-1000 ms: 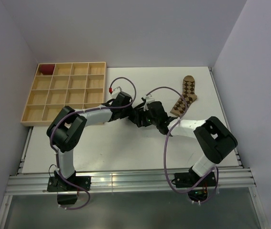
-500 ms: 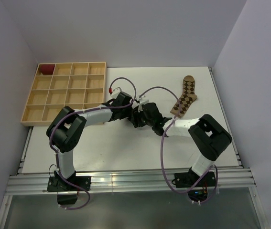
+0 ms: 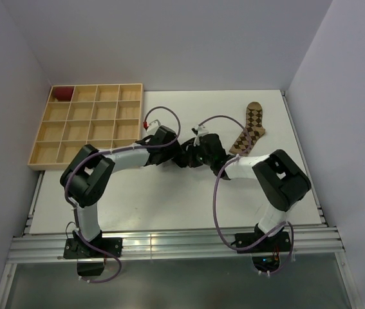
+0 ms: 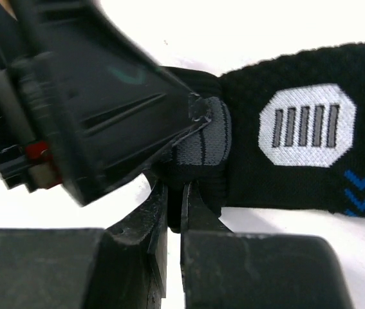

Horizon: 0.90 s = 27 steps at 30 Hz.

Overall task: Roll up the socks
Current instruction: Roll the sock at the center of the board.

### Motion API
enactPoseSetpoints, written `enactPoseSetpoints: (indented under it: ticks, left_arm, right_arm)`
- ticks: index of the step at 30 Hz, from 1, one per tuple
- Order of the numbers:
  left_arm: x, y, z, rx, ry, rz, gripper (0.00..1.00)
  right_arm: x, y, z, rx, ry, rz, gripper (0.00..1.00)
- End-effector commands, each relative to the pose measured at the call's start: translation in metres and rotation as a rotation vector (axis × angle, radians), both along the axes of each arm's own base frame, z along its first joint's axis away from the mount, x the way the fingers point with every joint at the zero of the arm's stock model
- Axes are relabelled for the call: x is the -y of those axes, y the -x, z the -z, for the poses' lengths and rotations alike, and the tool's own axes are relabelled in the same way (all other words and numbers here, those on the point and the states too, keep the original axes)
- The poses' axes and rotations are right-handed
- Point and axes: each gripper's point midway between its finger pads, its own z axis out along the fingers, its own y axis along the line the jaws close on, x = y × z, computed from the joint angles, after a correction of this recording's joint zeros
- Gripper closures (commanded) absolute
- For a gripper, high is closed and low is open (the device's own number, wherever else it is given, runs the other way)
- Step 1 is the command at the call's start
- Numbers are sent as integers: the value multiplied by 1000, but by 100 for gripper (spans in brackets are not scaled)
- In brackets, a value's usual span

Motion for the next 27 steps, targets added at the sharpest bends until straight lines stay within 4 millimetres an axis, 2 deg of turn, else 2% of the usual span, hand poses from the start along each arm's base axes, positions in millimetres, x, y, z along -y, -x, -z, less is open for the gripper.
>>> enactPoseSetpoints:
  ticks: [1, 5, 6, 8, 9, 11, 13, 14, 16, 20, 21, 24, 27]
  left_arm:
    - [-15, 33, 12, -89, -51, 26, 14]
    - [-13, 29, -7, -5, 29, 7, 9]
    - [-12, 28, -19, 21, 58, 0, 8]
    - [-16, 29, -23, 48, 82, -12, 6]
    - [-12, 23, -40, 103, 127, -12, 5]
    - [-14, 23, -46, 138, 151, -4, 4]
    - [-10, 19, -64, 200, 192, 6, 3]
    - [-11, 22, -62, 204, 197, 17, 2]
    - [-9, 20, -74, 251, 225, 24, 2]
    - [-8, 23, -66, 243, 223, 47, 2]
    - [-6, 24, -58, 223, 219, 57, 2]
    - [0, 22, -49, 211, 240, 76, 2]
    - [5, 18, -48, 229, 256, 92, 3]
  right_arm:
    - [19, 1, 23, -173, -96, 45, 100]
    - [23, 7, 32, -321, -203, 35, 100]
    - [24, 8, 33, -342, -226, 38, 100]
    - [30, 4, 34, -371, -273, 59, 100]
    - [30, 8, 37, -411, -301, 58, 100]
    - [34, 5, 41, -438, -313, 78, 100]
    - [38, 3, 46, -467, -329, 97, 100]
    - [39, 3, 47, -485, -333, 106, 100]
    - [42, 2, 50, -499, -340, 124, 100]
    - [47, 0, 54, -532, -350, 146, 100]
    - [47, 1, 57, -539, -344, 146, 100]
    - [48, -2, 58, -550, -342, 151, 100]
    - [47, -3, 60, -562, -340, 150, 100]
